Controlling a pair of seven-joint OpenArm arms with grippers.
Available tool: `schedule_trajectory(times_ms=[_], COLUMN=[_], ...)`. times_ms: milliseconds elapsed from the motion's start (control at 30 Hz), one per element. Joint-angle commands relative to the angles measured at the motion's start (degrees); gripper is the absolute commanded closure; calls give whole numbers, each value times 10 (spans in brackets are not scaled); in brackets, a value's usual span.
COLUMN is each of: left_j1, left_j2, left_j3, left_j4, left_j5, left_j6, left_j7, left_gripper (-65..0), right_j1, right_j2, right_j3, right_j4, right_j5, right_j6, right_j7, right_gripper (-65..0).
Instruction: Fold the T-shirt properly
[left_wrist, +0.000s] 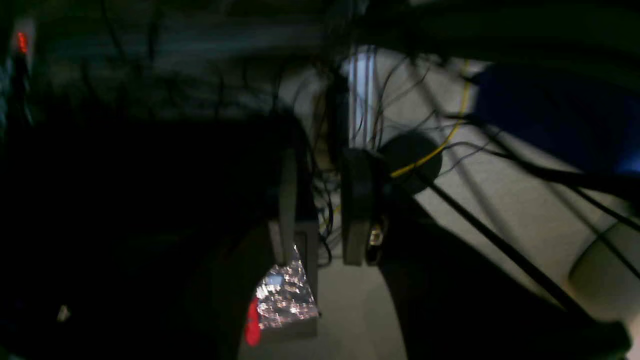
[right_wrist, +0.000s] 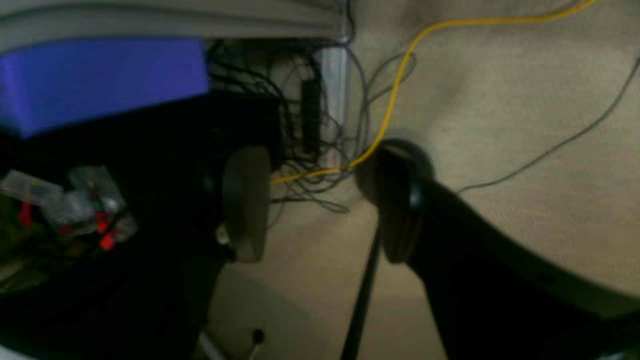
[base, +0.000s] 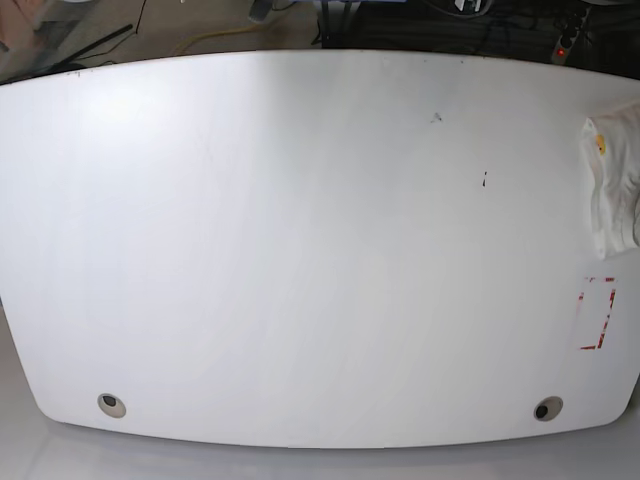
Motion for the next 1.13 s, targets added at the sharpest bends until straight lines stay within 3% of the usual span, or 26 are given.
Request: schedule_trajectory(times_ms=[0, 233, 467, 700, 867, 1100], left_j1=[-35, -164, -219, -250, -252, -266], left_j2=[-13, -28, -30, -30, -30, -29], left_j3=[-1, 5, 8, 23, 50, 52], left_j4=[-80, -306, -409, -454, -456, -456], left_j5=[0, -1, -1, -1, -2, -1], left_j6=[33, 92, 108, 118, 156, 154], left_j7=[-6, -40, -101, -112, -114, -115], left_gripper=[-133, -133, -133, -133, -135, -133], right_j1=[19, 113, 183, 210, 210, 210], right_j2=[4, 7, 6, 3, 2, 2], right_j3=[1, -1, -1, -1, -1, -1], right_j4=[-51, -188, -268, -280, -280, -280], right_j5=[-17, -84, -144, -149, -150, -150], right_j6=[-13, -47, -93, -98, -99, -99], right_j7=[3, 57, 60, 58, 58, 58], right_gripper=[-312, -312, -312, -317, -317, -317])
